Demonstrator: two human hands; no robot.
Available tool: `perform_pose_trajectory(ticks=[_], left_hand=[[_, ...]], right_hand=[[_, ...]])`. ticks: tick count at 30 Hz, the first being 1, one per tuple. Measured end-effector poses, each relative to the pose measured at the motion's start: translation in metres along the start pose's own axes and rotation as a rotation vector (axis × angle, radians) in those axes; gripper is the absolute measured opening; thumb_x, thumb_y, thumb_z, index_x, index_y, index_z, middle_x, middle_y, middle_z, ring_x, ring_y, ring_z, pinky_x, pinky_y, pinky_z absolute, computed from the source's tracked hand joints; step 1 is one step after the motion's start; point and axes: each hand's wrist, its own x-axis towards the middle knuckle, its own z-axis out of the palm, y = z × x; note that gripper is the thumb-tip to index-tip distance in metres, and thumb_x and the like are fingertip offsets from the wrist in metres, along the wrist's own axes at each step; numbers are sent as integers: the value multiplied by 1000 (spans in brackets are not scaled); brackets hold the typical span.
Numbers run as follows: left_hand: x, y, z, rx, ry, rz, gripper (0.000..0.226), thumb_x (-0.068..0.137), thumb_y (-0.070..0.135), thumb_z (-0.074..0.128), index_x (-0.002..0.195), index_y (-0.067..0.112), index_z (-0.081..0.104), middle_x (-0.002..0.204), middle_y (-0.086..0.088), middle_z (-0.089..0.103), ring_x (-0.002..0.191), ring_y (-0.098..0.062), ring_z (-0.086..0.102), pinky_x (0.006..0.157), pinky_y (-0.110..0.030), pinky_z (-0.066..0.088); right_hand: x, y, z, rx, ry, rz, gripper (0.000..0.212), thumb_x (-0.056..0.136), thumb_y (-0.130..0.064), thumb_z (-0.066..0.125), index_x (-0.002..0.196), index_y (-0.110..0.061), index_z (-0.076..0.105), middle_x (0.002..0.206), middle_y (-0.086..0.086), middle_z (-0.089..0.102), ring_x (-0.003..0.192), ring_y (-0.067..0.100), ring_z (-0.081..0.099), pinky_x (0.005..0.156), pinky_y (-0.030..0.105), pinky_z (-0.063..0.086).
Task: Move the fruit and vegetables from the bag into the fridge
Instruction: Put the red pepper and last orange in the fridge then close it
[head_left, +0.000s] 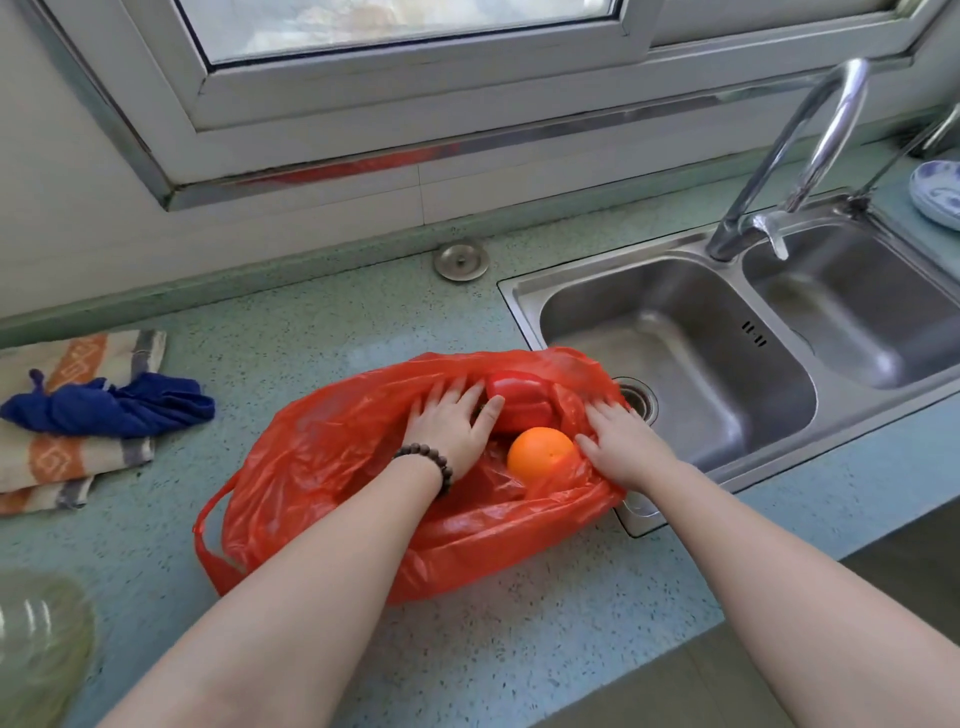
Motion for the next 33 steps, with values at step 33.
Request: perform_pose_trajectory(ticks=[33], left_hand=[[-35,11,-31,-261,287,126,91,68,48,78,140,12,35,140,-6,44,129,-21,43,108,-36,37]], right_hand=[[-82,-87,-3,288,313,-140,87,69,-54,70,140,-17,35,137,-1,40,127,18,36,107,31,33]])
